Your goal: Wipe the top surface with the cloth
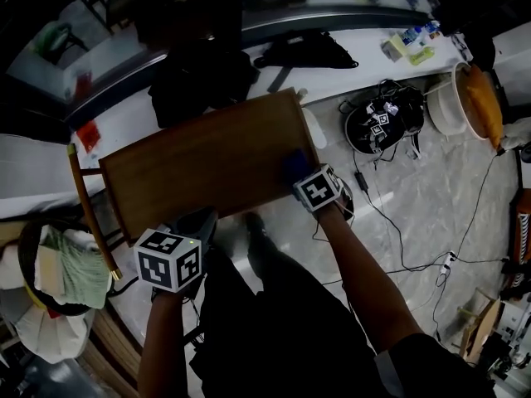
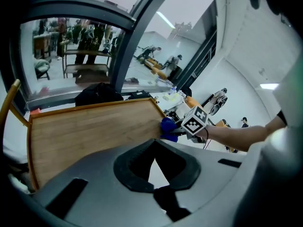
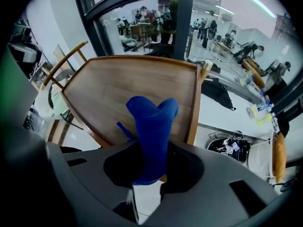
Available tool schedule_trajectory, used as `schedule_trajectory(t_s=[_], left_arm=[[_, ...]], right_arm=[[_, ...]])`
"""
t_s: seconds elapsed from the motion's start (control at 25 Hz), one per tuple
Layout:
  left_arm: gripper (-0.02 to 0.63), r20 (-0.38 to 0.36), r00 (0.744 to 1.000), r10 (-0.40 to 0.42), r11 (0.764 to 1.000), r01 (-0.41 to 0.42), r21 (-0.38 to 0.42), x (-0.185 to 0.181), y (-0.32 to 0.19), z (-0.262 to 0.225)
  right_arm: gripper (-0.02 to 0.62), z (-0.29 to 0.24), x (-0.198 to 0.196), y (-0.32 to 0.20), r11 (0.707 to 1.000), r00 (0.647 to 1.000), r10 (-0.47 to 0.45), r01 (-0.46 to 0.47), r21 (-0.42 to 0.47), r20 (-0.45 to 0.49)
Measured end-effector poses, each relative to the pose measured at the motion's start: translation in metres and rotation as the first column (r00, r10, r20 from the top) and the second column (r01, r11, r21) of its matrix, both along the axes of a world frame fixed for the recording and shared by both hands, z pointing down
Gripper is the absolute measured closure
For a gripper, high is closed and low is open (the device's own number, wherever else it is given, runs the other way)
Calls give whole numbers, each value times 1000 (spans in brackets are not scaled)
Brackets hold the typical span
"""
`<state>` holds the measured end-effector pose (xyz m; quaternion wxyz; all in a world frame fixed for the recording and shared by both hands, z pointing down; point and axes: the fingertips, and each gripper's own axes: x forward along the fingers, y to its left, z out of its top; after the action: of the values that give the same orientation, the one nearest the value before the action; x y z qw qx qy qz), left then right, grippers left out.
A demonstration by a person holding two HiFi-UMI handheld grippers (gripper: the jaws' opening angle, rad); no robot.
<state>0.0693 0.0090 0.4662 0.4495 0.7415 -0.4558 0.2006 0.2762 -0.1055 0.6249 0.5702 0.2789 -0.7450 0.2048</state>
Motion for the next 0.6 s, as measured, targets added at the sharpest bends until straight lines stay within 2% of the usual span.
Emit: schedule_trajectory(t_s=[0.16,0.24,0.28,0.36,0.44,0.52,0.6], left_arm=[[595,11,999,-37,999,37,-6,-8,13,0],[595,11,998,-58,998,58,-11,-12,21,0],[595,9,998,-68,998,68,-14,-14,25,0],[595,8,996,-84,996,84,-14,-22,34,-6],[595,18,995,-99,995,99,0,-34,40,-16],[595,31,991,-127,991,126,40,-50,39,-31],[595,38,987,-157,983,152,102,-66,36,-53]], right_arm=[[494,0,4,0,999,999,41,-41,6,-18],[494,-3,5,1,998,998,69,-69,-1,9],[494,-9,0,2,997,995,80,-80,2,63],[494,-27,-24,5,996,966,78,-83,12,248],[494,-57,-57,14,998,891,58,-63,-4,451],[494,-101,-96,22,1000,773,13,-6,-13,635],[494,-150,-131,33,996,649,-71,83,23,758]])
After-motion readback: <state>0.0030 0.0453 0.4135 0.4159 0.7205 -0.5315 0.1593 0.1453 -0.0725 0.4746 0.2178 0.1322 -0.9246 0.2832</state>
